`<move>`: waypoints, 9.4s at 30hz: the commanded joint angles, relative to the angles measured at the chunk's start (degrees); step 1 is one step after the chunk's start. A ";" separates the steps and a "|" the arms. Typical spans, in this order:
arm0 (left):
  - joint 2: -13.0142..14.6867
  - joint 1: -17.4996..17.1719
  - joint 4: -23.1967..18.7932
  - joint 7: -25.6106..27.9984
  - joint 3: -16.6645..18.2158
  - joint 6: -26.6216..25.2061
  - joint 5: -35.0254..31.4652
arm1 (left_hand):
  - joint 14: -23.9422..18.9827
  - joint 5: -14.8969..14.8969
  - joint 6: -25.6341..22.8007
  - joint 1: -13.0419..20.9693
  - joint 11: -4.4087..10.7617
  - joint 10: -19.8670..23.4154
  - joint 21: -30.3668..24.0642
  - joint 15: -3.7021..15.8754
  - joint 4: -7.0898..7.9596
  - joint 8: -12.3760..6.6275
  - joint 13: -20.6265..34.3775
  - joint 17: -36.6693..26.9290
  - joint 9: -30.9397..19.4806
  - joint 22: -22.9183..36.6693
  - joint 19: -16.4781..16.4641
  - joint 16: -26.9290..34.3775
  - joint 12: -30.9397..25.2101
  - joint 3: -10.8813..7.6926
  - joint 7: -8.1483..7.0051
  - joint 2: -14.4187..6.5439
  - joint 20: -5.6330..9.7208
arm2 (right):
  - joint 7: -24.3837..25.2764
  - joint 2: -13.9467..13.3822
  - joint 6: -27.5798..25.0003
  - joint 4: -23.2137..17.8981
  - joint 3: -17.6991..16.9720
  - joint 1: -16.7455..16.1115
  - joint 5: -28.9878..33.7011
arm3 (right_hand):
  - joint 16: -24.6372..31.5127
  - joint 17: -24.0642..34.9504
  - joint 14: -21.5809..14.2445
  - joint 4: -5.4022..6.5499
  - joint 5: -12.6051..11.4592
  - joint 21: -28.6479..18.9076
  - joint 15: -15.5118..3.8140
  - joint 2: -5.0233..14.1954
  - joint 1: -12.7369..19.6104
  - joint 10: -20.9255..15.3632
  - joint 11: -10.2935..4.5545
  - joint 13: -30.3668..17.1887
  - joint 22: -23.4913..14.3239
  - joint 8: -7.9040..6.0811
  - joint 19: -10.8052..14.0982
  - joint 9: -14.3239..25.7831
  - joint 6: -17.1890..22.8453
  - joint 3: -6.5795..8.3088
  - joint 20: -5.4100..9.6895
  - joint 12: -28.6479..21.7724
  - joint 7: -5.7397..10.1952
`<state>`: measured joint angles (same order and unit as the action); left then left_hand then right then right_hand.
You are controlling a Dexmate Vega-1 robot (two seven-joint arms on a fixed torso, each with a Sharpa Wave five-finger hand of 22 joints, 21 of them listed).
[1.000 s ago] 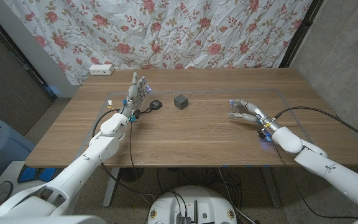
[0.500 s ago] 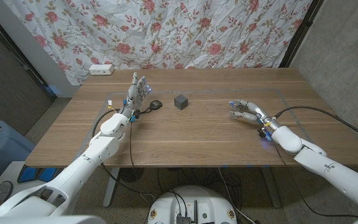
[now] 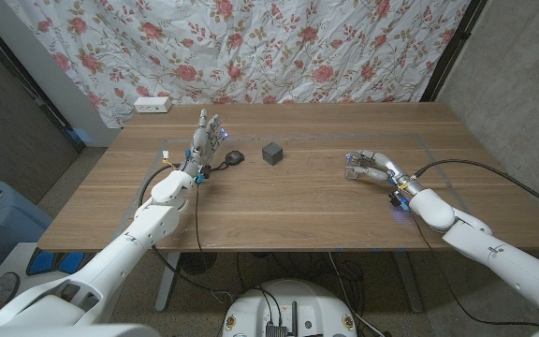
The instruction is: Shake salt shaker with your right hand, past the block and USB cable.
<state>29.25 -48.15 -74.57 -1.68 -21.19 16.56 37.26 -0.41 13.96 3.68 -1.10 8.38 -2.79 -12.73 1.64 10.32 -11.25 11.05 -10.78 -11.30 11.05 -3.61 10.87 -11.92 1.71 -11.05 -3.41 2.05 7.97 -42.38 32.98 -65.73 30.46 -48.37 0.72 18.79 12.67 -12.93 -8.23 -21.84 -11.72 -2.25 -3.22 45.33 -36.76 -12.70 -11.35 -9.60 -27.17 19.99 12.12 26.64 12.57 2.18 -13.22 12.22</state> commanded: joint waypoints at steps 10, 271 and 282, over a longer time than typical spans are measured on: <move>-0.01 0.00 0.05 -0.02 -0.01 0.05 -0.02 | -0.07 0.25 -0.14 -0.01 0.66 -0.05 -0.26 6.11 0.35 -0.23 0.22 -0.34 -0.35 0.27 -0.29 0.29 -0.22 0.10 -0.50 -5.78 1.38 | -0.45 -0.88 -0.59 0.56 0.30 0.67 0.43 | 0.68 0.27 -0.97 -0.25 -0.39 0.08 -5.99 -0.59 1.04 -1.86 0.13 -0.13 -0.17 -0.81 1.16 0.21 1.03 -0.86 0.03 -0.07 0.25; 0.04 -0.03 0.00 -0.04 0.02 0.03 0.01 | -0.04 0.26 -0.18 -0.01 0.57 -0.05 -0.26 6.05 0.35 -0.25 0.22 -0.34 -0.35 0.27 -0.30 0.28 -0.21 0.10 -0.51 -5.77 1.35 | 56.03 -1.84 -51.80 -7.35 6.31 12.06 87.14 | 6.00 3.60 -15.86 -0.99 6.13 0.48 -9.25 7.44 14.21 -19.09 -0.05 -2.23 -0.32 -10.93 6.67 1.82 16.45 -0.85 2.30 1.31 0.48; 0.05 -0.04 -0.03 -0.03 0.03 0.01 0.02 | -0.08 0.26 -0.17 -0.01 0.62 -0.07 -0.26 6.02 0.35 -0.24 0.22 -0.34 -0.35 0.27 -0.28 0.29 -0.21 0.10 -0.48 -5.78 1.33 | 56.03 -1.76 -49.19 -5.32 6.33 12.59 86.74 | 6.03 3.83 -15.61 -0.92 6.40 0.46 -9.17 7.54 14.43 -18.76 -0.05 -2.37 -0.34 -11.39 6.63 2.00 17.11 -0.89 2.29 1.34 0.52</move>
<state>29.29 -48.19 -74.57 -1.73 -21.16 16.56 37.28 -0.41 13.96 3.68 -1.10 8.38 -2.79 -12.73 1.64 10.32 -11.25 11.05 -10.78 -11.30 11.05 -3.61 10.86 -11.92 1.71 -11.05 -3.41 2.05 64.00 -43.82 -18.12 -72.43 36.67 -36.57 87.78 24.60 16.36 -28.76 -9.34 -15.69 -11.22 -2.55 1.24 56.14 -55.94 -12.68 -13.53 -9.73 -37.95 26.89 13.53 41.05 11.48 2.98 -11.86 10.45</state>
